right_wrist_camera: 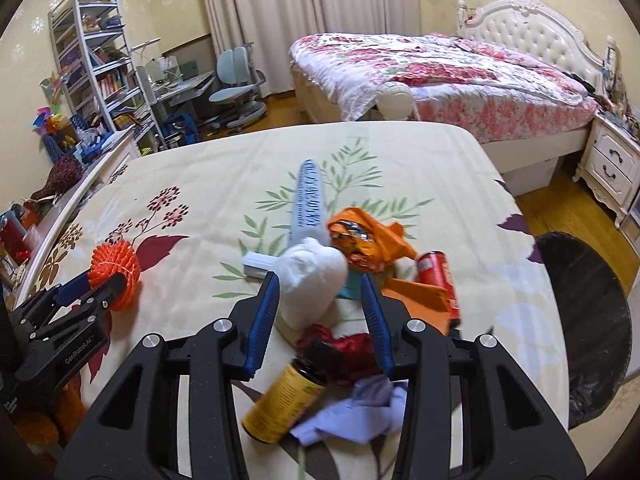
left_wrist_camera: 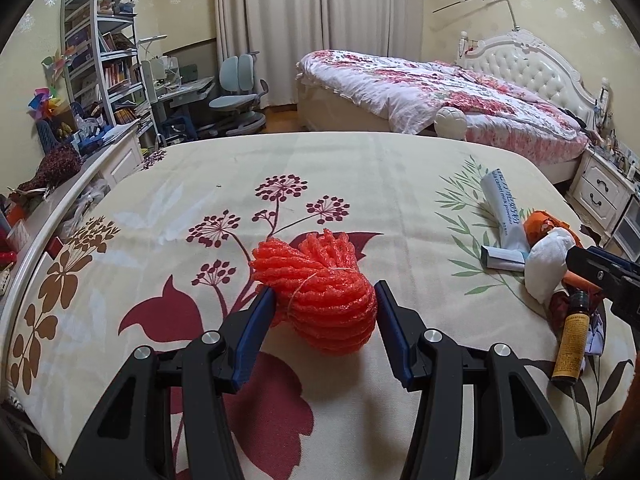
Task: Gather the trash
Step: 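Grasp the white cloth bundle with the right tool while the left tool holds the orange net, then carry the orange net and white bundle over the bin and open both tools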
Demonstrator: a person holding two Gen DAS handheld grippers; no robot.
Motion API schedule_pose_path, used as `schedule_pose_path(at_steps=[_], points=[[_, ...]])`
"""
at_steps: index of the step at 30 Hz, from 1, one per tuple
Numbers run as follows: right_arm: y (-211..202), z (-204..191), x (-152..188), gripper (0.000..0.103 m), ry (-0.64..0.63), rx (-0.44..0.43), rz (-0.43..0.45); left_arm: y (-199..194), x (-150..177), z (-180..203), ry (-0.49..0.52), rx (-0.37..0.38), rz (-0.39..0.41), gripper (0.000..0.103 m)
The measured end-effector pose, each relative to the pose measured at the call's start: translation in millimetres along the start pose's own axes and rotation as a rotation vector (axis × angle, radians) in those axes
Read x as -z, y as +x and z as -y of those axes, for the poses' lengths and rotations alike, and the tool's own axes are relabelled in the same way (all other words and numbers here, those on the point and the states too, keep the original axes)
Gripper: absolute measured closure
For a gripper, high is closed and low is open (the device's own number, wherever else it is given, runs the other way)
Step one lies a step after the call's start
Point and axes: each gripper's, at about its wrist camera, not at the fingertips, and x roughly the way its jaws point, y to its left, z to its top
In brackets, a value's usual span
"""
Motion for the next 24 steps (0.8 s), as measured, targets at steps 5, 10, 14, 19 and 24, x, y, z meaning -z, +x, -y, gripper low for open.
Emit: schedule_pose_path(at_steps=[5, 10, 14, 19, 24], points=[[18, -12, -1, 0.076, -0.035, 0.016, -0.035, 0, 0, -3, -0.01, -0.003, -0.003, 0.05], [10, -13, 0, 0.078, -0.04, 0.026, -0.009, -1, 1, 2, -0.002, 0.012, -0.003, 0.05], [-7, -6, -2, 0.078, -0.024, 0.025, 0.025, -5, 1, 12, 0.009, 0.036, 0.002, 0.05], [-32, 17, 0, 0.078, 0.007, 0.056, 0.064, -14, -3, 31, 0.03, 0.073, 0.027, 0.05], [-53, 49, 5, 0.078, 0.051, 0.123, 0.094, -25, -8, 56, 0.056, 0.131, 0.052, 0.05]])
